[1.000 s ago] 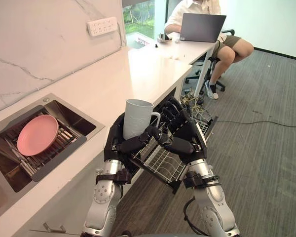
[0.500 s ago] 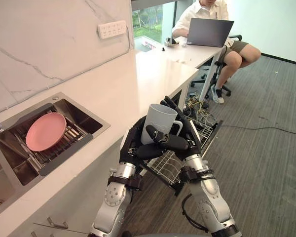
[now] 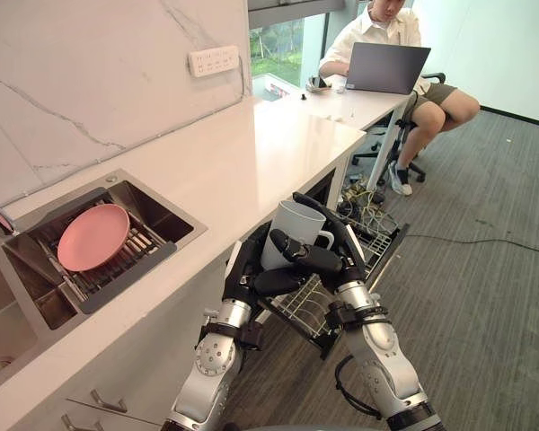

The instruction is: Walk over to the sink, pick up the cup, carry it to the dishwasher, place the cup inside the dishwasher, then close the dishwasher door

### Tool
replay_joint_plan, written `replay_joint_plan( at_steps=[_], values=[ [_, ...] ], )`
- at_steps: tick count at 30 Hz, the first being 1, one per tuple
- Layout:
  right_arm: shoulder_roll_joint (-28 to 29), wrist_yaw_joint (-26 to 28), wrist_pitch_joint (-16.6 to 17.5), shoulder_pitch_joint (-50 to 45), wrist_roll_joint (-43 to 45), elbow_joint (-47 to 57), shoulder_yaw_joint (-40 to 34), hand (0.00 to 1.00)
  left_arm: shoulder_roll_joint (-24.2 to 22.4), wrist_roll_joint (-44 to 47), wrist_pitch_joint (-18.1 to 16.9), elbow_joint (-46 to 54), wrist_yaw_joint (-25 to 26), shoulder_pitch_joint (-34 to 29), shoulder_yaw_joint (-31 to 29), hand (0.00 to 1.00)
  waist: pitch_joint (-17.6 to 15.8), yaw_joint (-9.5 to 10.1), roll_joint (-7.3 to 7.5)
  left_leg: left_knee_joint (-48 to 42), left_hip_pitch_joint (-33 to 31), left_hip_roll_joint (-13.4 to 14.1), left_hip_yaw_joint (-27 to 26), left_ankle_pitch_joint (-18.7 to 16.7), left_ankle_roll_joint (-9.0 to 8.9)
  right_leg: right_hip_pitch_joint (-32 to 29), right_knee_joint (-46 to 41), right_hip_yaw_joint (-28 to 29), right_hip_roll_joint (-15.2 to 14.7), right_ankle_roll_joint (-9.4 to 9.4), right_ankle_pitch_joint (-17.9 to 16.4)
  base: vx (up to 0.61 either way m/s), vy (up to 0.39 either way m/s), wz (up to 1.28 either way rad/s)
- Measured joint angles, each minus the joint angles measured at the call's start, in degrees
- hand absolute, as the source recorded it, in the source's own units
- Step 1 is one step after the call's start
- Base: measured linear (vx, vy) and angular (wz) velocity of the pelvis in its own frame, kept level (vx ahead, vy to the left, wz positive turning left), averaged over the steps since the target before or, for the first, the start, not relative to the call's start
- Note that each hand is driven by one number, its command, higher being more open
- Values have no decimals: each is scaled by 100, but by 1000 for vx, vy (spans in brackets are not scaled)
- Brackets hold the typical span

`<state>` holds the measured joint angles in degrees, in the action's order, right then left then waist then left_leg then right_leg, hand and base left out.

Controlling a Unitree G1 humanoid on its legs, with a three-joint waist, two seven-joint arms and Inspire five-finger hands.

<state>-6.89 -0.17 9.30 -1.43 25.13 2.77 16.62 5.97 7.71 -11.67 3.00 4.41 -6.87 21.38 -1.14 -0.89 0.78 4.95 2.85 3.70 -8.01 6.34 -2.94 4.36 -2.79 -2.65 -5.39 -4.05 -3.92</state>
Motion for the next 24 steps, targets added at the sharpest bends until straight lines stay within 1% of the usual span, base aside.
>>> replay_joint_plan(
  at_steps=[3, 9, 12, 18, 24],
  values=[
    [-51, 33, -31, 2, -119, 0, -37, 30, -19, -96, 0, 0, 1, -50, -6, 90, 0, -2, 1, 0, -16, -1, 25, 3, 1, 0, 7, -28, 0, -1, 1, -1, -6, 4],
    [38, 176, -41, 2, -660, 31, -282, 30, -244, -255, 22, 0, -20, -92, -138, 90, -1, -1, 1, 2, -36, 0, 60, 6, 0, 4, 20, -59, 3, -4, 3, 1, -4, 2],
    [159, 175, -40, 1, -1164, 144, -370, 30, -346, -323, 25, 35, -68, -92, -236, 90, -2, -4, 2, 2, -37, 0, 61, 5, 0, 4, 20, -59, 3, -5, 3, 0, 0, 0],
    [316, 175, -39, -60, -1771, 445, -508, 30, -464, -320, 23, 172, -169, -90, -293, 90, -19, -4, 0, 3, -41, 1, 63, -1, -2, 2, 29, -60, 3, -7, 2, 0, 0, 0],
    [316, 173, -35, -146, -2456, 683, -605, 30, -508, -308, 25, 177, -316, -77, -310, 90, -57, -13, -1, 2, -49, 2, 57, -14, -16, 2, 58, -54, 4, -7, 2, 0, 0, 0]
  ],
)
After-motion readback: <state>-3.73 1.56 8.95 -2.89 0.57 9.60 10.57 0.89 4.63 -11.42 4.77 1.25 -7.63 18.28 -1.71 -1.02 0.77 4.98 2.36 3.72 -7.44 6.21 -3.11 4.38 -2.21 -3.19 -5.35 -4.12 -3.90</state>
